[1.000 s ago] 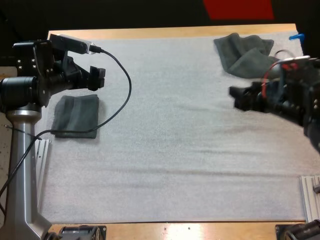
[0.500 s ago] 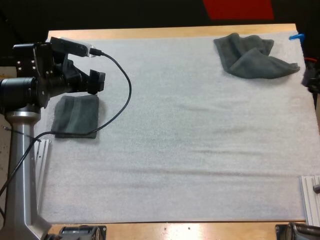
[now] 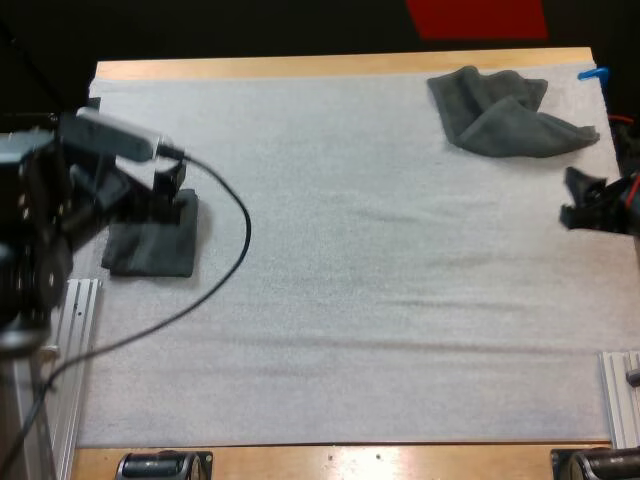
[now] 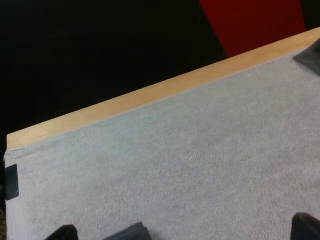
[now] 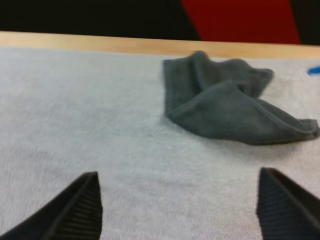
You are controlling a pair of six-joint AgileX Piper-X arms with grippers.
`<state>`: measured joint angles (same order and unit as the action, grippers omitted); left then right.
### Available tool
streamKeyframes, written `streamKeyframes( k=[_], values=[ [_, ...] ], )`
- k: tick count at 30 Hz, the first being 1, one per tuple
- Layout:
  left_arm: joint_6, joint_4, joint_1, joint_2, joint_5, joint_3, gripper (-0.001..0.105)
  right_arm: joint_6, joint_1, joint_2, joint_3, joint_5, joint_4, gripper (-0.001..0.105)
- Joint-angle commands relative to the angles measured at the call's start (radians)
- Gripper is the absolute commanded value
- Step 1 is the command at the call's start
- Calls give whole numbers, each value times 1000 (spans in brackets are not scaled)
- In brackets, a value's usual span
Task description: Pick towel from pile fold and stack
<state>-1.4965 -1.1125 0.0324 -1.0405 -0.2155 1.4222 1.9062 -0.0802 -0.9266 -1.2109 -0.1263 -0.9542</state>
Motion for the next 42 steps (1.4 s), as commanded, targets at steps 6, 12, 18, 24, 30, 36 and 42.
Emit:
streamKeyframes(
  k=[6,12,18,24,30,36,42],
  values=[
    [4,47,-6,237,23,-177,78,-45,-91,127,-3,73,-15,63],
    [-3,89,-6,453,33,-309,78,-48,-86,247,53,157,-14,63],
    [-10,86,-6,617,49,-395,78,-60,-86,388,172,209,-18,63],
    [-100,86,-6,770,49,-428,78,-70,-86,575,227,220,-67,63],
    [-92,48,-6,921,49,-469,78,-78,-86,757,242,237,-132,63],
    [-94,-31,-6,1049,47,-555,78,-105,-86,920,242,286,-184,63],
    [-99,-94,-6,1167,40,-622,78,-131,-86,981,223,326,-261,63]
  ],
)
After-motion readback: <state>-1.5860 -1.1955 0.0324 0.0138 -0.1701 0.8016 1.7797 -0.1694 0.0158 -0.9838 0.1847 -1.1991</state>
